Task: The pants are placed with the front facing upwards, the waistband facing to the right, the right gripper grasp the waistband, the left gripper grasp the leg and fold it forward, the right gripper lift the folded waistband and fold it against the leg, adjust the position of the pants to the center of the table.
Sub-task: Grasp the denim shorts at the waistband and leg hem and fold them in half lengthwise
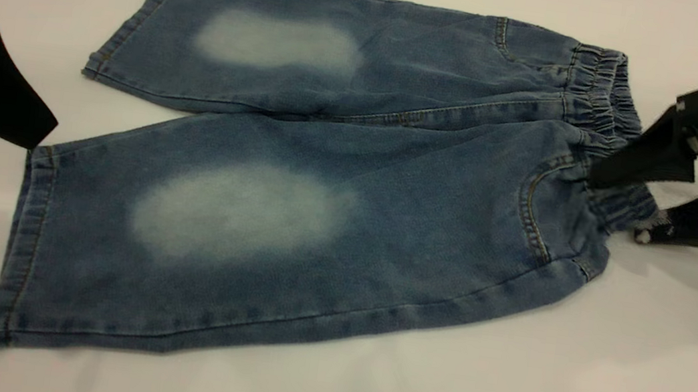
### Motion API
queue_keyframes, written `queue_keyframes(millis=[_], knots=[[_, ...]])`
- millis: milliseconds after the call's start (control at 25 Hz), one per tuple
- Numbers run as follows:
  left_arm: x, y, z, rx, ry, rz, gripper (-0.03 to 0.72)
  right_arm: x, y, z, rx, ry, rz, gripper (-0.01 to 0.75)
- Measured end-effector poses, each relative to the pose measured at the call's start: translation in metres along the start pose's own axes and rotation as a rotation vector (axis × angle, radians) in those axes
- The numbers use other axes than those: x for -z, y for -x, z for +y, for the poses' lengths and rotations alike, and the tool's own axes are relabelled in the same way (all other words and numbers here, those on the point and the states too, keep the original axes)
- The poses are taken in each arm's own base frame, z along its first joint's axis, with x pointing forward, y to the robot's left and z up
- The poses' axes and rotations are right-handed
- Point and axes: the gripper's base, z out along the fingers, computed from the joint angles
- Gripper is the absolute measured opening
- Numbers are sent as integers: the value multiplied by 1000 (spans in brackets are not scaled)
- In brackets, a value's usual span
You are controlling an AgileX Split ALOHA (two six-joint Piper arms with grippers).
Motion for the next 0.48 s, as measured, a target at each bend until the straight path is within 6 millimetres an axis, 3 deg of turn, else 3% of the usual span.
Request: queue_keyframes(millis=[480], knots=[[0,0,0,0,-2,1,494,1,8,-4,-18,-55,-60,547]])
